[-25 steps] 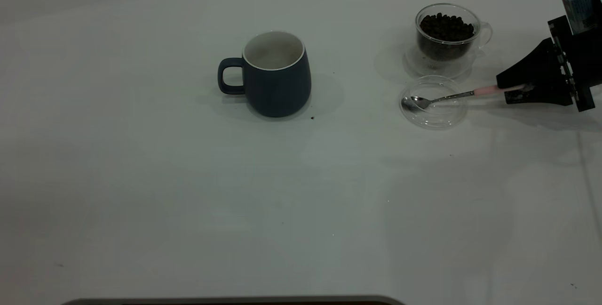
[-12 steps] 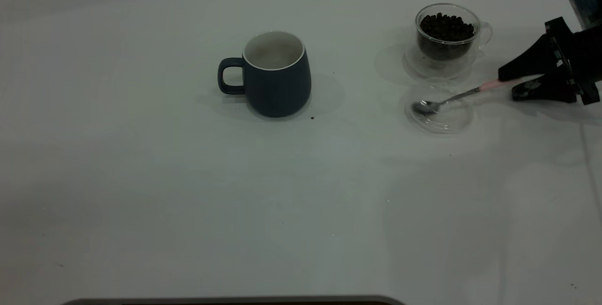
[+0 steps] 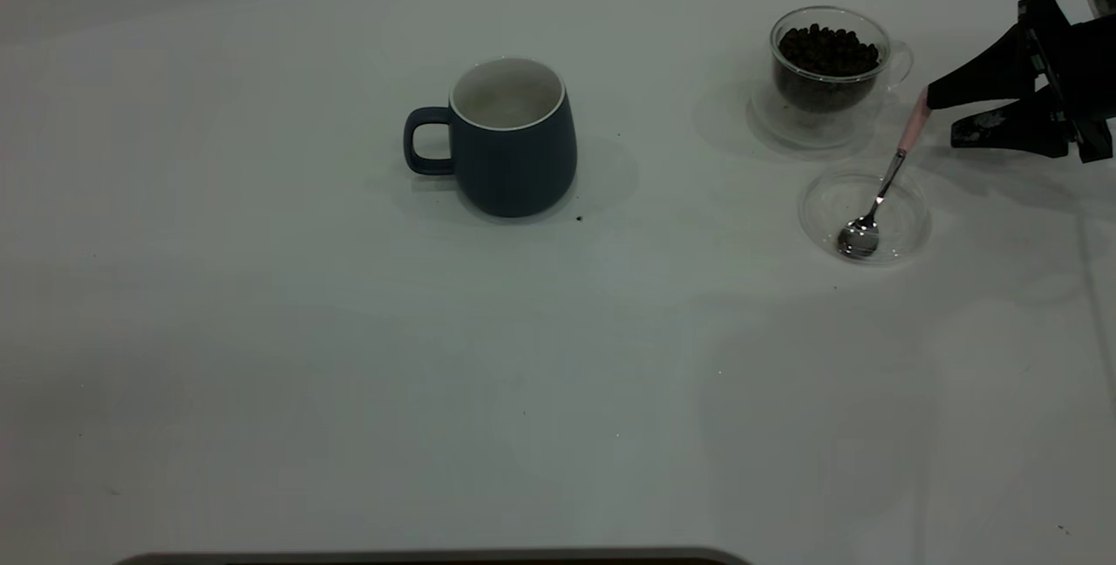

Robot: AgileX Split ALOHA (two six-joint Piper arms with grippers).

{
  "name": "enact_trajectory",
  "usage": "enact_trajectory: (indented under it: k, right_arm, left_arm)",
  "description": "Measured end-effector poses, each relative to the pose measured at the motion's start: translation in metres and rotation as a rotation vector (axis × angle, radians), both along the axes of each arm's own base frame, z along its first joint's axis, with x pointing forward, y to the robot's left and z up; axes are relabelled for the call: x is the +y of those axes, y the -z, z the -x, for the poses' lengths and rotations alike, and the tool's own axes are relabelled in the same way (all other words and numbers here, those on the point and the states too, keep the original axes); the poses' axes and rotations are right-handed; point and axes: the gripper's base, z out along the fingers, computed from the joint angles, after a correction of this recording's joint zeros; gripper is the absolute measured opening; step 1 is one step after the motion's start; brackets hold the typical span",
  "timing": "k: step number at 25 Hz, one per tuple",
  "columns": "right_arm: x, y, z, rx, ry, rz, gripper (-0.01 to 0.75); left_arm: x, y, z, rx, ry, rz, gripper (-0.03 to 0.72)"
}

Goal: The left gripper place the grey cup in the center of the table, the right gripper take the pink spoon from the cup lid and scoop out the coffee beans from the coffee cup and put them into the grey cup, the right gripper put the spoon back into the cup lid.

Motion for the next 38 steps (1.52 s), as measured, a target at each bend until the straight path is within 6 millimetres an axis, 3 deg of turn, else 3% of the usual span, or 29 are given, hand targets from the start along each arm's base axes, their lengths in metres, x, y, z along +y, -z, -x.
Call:
enact_trajectory:
  k: [3,6,10,14,17,19,23,26,30,34,38]
  right_arm:
    - [-0.001,-0.003,-0.001,-0.007,-0.010,0.024,0.491]
    - [-0.007,-0.022,-0.007,-0.050,-0.011,0.093,0.488]
    - [-0.013,-0.074,-0.015,-0.136,-0.035,0.194,0.471]
    - [0.000,-0.156,-0.012,-0.167,-0.123,0.346,0.437]
    - [0.030,-0.233,0.008,-0.169,-0.221,0.479,0.412]
    - [0.044,-0.286,0.035,-0.172,-0.258,0.564,0.400]
    - [0.052,-0.358,0.110,-0.140,-0.214,0.692,0.395]
    - [0.056,-0.374,0.174,-0.127,-0.166,0.726,0.395]
    - [0.065,-0.351,0.254,-0.112,-0.134,0.744,0.394]
    - [0.073,-0.315,0.314,-0.117,-0.066,0.731,0.394]
    - [0.075,-0.284,0.349,-0.127,-0.019,0.749,0.394]
  left_arm:
    - [0.000,0.000,0.000,0.000,0.000,0.000,0.567]
    - [0.000,0.000,0.000,0.000,0.000,0.000,0.567]
    - [0.000,0.000,0.000,0.000,0.000,0.000,0.567]
    - [0.000,0.000,0.000,0.000,0.000,0.000,0.567]
    - [0.000,0.000,0.000,0.000,0.000,0.000,0.567]
    - [0.000,0.000,0.000,0.000,0.000,0.000,0.567]
    - [0.000,0.000,0.000,0.000,0.000,0.000,0.567]
    - [0.000,0.000,0.000,0.000,0.000,0.000,0.567]
    - [0.000,0.000,0.000,0.000,0.000,0.000,0.567]
    - [0.000,0.000,0.000,0.000,0.000,0.000,0.567]
    - [0.000,0.000,0.000,0.000,0.000,0.000,0.567]
